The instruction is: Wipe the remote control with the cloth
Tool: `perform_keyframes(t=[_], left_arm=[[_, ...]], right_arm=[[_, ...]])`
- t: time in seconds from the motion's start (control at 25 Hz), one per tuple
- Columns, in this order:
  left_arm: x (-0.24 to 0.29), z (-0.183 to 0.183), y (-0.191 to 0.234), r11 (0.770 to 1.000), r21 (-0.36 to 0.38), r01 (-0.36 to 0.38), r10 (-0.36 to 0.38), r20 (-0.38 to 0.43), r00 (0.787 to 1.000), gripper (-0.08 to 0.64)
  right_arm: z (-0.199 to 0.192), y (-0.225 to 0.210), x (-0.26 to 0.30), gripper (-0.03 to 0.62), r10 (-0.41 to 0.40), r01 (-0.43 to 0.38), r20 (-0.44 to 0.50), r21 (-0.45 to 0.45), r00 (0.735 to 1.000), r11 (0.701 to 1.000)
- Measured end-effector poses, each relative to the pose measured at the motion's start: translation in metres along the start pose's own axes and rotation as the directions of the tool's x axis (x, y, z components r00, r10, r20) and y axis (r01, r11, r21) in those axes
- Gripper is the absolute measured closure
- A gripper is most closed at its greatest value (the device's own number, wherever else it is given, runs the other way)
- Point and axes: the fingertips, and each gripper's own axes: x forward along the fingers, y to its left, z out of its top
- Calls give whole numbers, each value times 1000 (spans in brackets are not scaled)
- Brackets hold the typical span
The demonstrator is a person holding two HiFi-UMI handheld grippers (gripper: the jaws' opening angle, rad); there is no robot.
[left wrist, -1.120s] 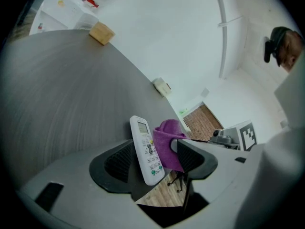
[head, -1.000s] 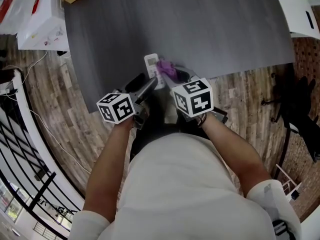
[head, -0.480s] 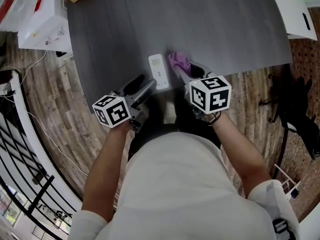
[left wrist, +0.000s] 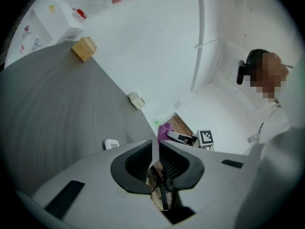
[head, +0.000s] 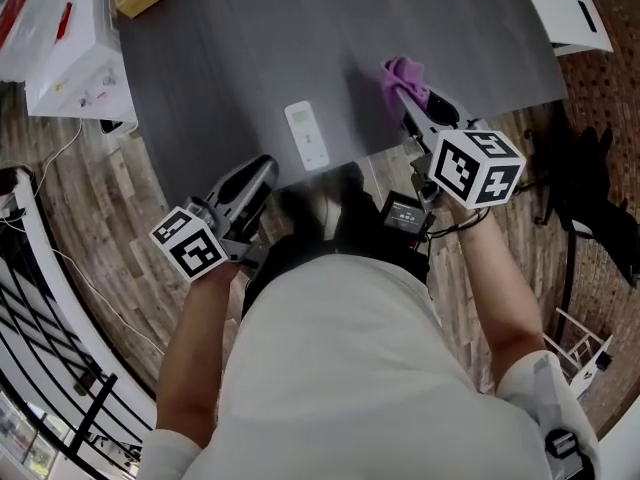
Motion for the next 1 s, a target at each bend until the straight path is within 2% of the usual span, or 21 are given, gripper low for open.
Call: perform_keyframes(t=[0.16,0.32,0.52,0.68,0.8,1.0], left_arm=[[-14,9,-25,999,21,43,-44,40,998,526],[-23,10,-51,997,51,63,-67,78,995,526],[-32,7,-83,989,144,35,-54,127,990,526],[-44,1,-104,984,177,-4,-26,170,985,538],[-49,-13,-123,983,177,-43,4,216,976,545],[-36,-65,-172,984,163,-67,21,267,964,548]], right_arm=[[11,25,-34,489,42,-44,57,26,997,999],[7,40,-66,489,66,-71,87,62,994,996],[-1,42,-90,489,109,-114,75,62,991,992],[-4,47,-108,489,162,-164,57,22,985,986],[-5,45,-130,490,209,-210,57,6,976,978],[-9,18,-190,491,245,-244,78,-20,966,969]])
